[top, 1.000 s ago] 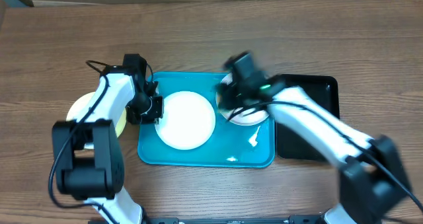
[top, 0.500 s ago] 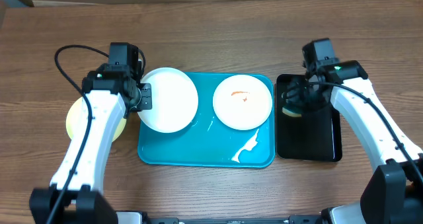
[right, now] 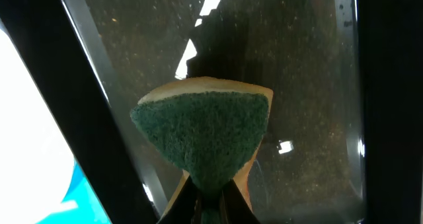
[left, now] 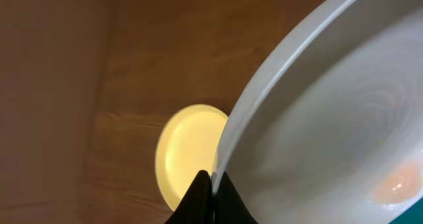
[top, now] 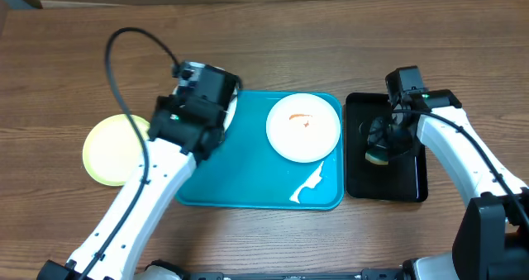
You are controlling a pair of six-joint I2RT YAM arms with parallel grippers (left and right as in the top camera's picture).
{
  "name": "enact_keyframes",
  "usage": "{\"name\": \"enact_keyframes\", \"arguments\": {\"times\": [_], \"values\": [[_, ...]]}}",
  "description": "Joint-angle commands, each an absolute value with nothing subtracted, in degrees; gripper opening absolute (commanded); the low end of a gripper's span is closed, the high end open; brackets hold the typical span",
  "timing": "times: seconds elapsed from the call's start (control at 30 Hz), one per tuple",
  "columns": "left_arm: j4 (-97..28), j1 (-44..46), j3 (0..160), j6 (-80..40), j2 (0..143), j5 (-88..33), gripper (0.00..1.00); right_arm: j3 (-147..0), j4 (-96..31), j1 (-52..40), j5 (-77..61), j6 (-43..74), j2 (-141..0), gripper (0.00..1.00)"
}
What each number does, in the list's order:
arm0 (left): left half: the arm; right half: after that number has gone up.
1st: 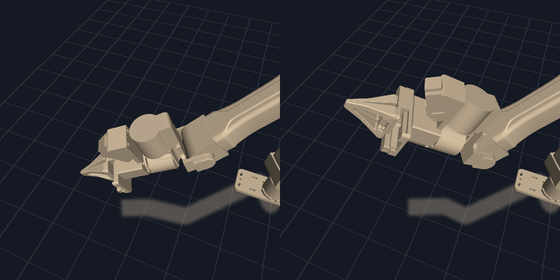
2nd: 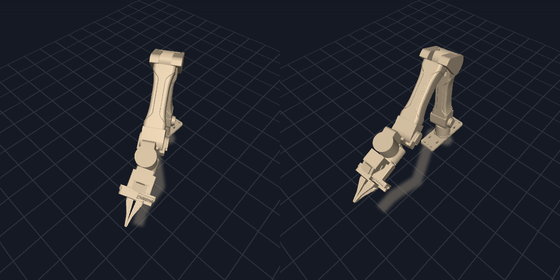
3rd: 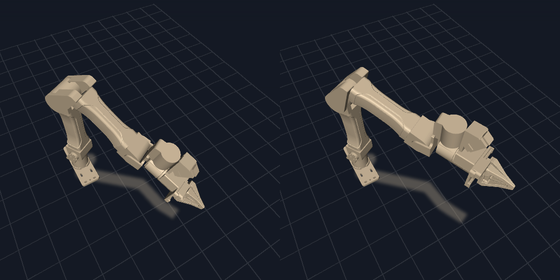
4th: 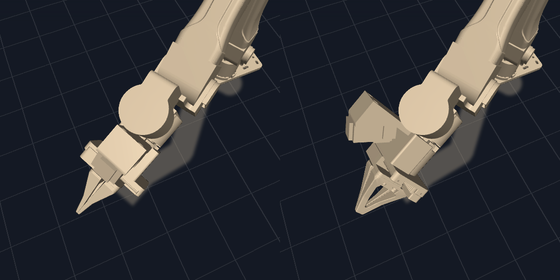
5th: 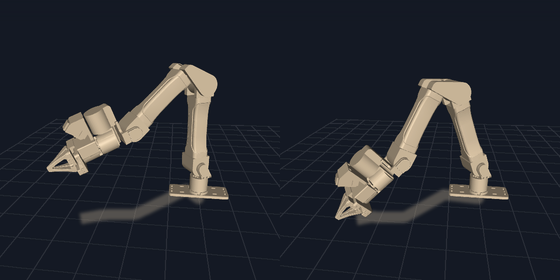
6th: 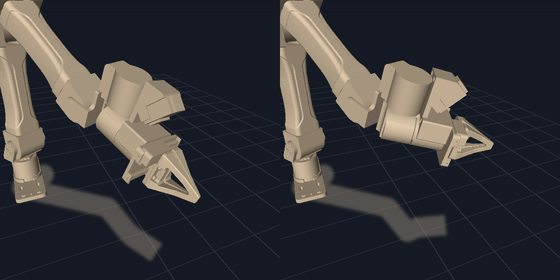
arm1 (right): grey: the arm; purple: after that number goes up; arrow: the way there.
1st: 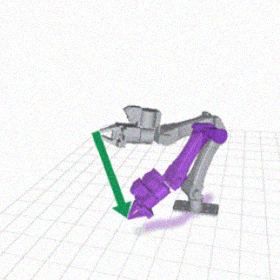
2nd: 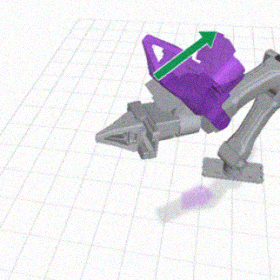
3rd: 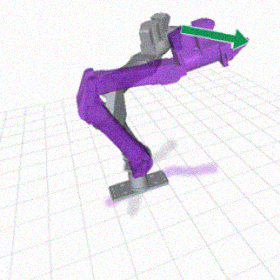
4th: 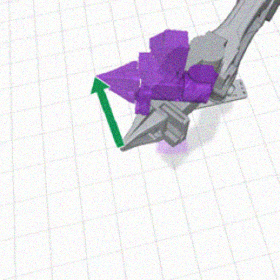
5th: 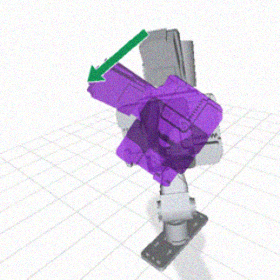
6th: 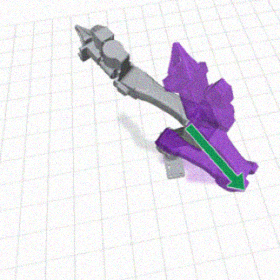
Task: Clean dirty plates on tray and stack at the side
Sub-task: 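Lift the white plate with the left gripper and stack it on the yellow plate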
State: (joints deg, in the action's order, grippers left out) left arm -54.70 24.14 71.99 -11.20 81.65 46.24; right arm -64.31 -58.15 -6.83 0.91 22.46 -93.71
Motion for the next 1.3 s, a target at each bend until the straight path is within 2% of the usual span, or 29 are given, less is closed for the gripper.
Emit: {"name": "enact_keyframes", "arguments": {"times": [0.0,0.6,0.77,0.97,1.27], "values": [[-54.26,26.55,73.19,-14.24,81.76,56.40,0.04,-64.07,-57.93,-6.68,1.87,22.50,-93.49,0.04],[-54.83,26.89,73.19,-14.48,81.73,57.58,0.04,-64.07,-57.98,-6.68,1.87,22.50,-93.49,0.04],[-57.45,23.73,73.19,-18.94,81.73,51.27,0.04,-64.07,-58.02,-6.68,1.85,22.50,-93.49,0.04],[-60.80,10.24,73.19,-21.15,81.71,37.28,0.04,-64.07,-58.39,-6.68,1.87,22.50,-93.49,0.04],[-60.29,-18.90,73.12,-21.93,82.26,11.79,0.04,-64.07,-58.43,-6.68,1.87,22.50,-93.49,0.04]]}}
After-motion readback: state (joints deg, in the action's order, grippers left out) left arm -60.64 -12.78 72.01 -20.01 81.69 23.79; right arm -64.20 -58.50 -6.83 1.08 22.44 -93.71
